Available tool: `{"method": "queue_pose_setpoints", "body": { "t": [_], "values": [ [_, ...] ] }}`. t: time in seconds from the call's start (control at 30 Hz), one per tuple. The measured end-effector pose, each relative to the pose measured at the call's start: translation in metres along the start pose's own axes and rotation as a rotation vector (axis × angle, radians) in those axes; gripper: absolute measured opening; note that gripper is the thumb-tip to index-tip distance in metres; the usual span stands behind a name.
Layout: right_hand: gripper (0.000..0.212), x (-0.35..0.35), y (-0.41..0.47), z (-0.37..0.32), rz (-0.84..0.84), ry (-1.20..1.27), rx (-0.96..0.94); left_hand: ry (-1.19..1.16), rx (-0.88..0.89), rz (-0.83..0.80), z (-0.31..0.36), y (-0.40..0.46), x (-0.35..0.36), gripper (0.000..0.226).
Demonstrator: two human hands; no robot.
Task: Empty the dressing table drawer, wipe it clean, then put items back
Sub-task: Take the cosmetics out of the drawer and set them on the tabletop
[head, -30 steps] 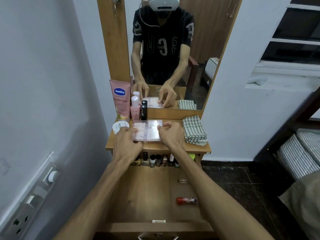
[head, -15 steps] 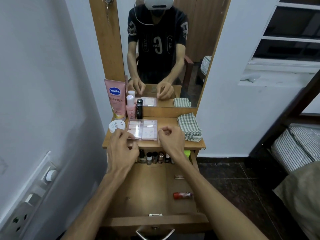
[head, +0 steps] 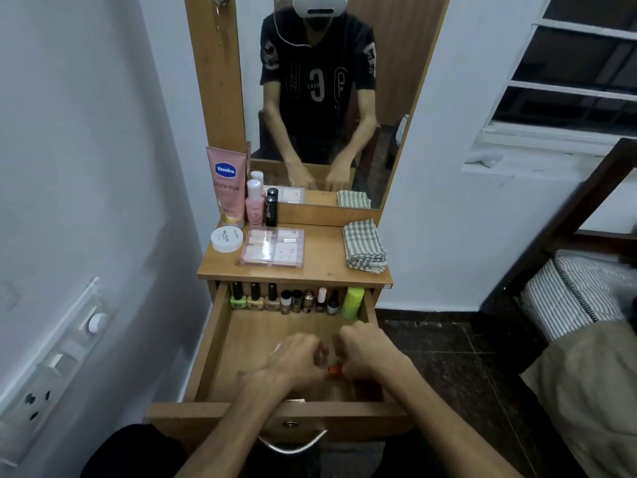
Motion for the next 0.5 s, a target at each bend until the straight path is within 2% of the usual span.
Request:
{"method": "queue_pose_setpoints", "body": {
  "t": [0.07,0.17,0.3,0.5],
  "values": [
    [0.035,0.01,0.001,-0.004,-0.015,-0.055,-0.01,0.005,0.012,0.034,0.007,0.005,-0.003,0.016],
    [0.033,0.017,0.001,-0.007,0.009,-0.093,0.001,0.008,-0.014,0.118,0.012,0.013,-0.011,0.021],
    [0.026,0.008,-0.006,-0.003,0.119,-0.018,0.006,-0.002,-0.004,0.178,0.014,0.028,-0.019,0.031],
    [0.014,-0.011,-0.02,0.02,0.313,0.167,0.054,-0.021,-0.009,0.167,0.018,0.05,-0.02,0.035]
  ]
}}
Point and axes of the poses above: each hand's wrist, its own y-axis towards the middle knuckle, its own x-axis out of the palm, z = x × y, the point moved 7 cm from there along y, towards the middle knuckle, and after that the axes turned 11 degrees about -z, right-handed, at the moved point
